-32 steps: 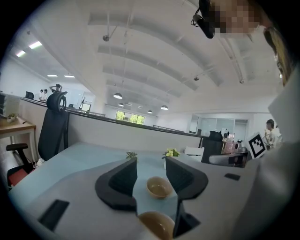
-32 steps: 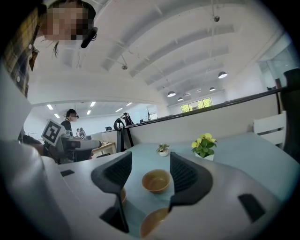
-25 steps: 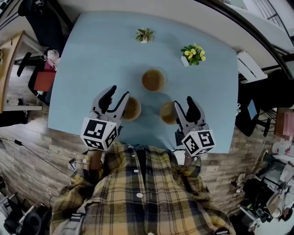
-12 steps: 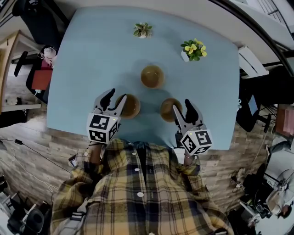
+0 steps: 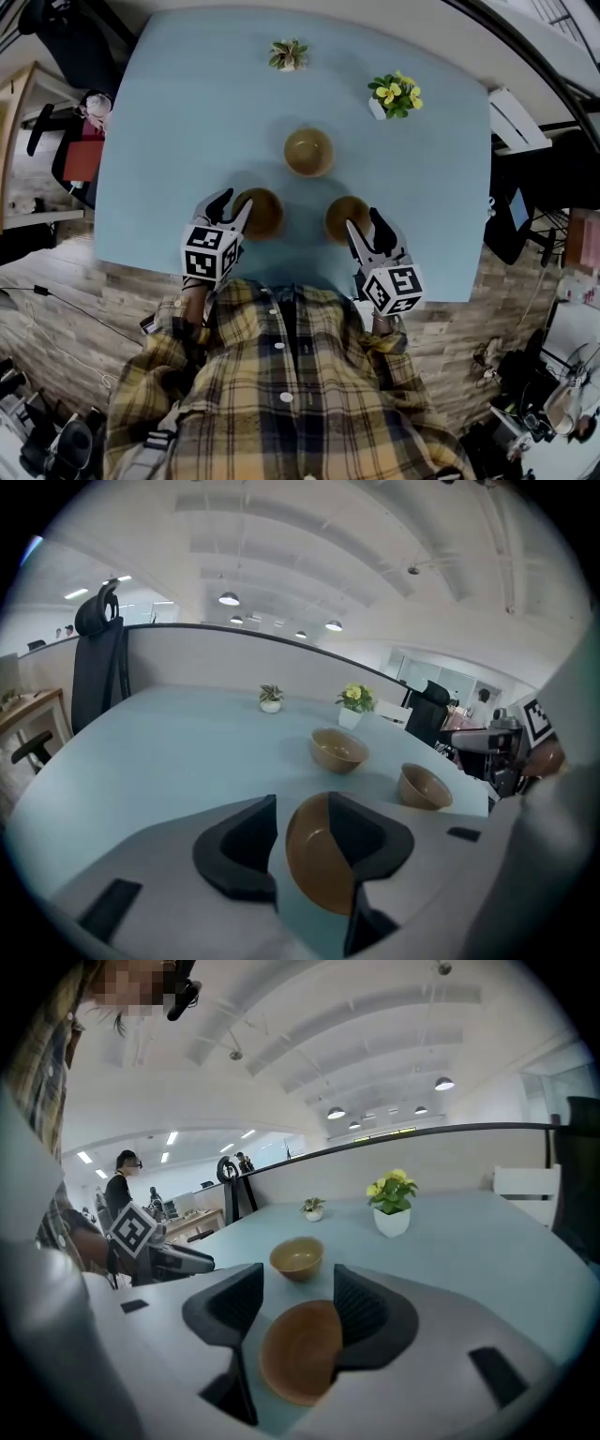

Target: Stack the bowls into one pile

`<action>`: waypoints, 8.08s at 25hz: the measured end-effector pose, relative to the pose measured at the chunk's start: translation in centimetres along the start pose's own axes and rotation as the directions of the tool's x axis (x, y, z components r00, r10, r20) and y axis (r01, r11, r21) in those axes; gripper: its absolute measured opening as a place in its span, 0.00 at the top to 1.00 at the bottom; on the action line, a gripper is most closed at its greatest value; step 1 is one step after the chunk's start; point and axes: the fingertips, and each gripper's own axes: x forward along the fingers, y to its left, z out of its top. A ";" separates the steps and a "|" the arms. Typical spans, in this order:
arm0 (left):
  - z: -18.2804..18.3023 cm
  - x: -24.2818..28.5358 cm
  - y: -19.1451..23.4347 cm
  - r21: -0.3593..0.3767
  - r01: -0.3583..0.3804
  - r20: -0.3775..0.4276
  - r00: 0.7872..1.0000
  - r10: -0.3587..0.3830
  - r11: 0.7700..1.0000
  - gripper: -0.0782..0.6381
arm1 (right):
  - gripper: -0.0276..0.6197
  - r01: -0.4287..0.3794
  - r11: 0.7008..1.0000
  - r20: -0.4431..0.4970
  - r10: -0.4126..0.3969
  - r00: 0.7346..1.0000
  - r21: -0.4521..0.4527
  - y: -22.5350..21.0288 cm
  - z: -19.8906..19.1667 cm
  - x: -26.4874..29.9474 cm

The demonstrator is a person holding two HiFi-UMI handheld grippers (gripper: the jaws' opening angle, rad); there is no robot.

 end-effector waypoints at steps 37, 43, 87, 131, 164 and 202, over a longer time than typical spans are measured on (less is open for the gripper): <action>0.1 -0.1 0.6 -0.161 0.046 0.002 0.999 -0.047 0.986 0.88 | 0.59 -0.030 0.999 0.025 0.029 0.999 0.030 1.8 -0.5 -0.8; 3.0 -0.7 0.5 -0.154 0.059 0.062 0.997 -0.050 0.986 0.88 | 0.59 -0.020 0.999 0.040 0.018 0.999 0.051 2.1 -0.9 -1.7; 9.9 13.3 -4.1 0.113 0.031 0.014 0.999 -0.033 0.993 0.86 | 0.59 0.072 0.985 0.025 -0.077 0.997 0.159 0.8 -3.6 -4.3; 2.4 -0.5 -9.2 0.217 0.055 0.082 0.994 -0.075 0.975 0.75 | 0.59 0.097 0.992 -0.156 -0.083 0.984 0.086 -5.1 -6.9 -1.4; -0.3 -2.5 -9.7 0.173 0.068 0.074 0.994 -0.082 0.983 0.90 | 0.93 0.113 0.963 -0.145 -0.078 0.986 0.245 -4.8 -8.6 0.0; 0.1 -3.6 -5.1 0.064 -0.040 0.111 0.993 0.033 0.997 0.90 | 0.93 -0.004 0.990 -0.102 0.019 0.995 0.141 -3.3 3.3 15.3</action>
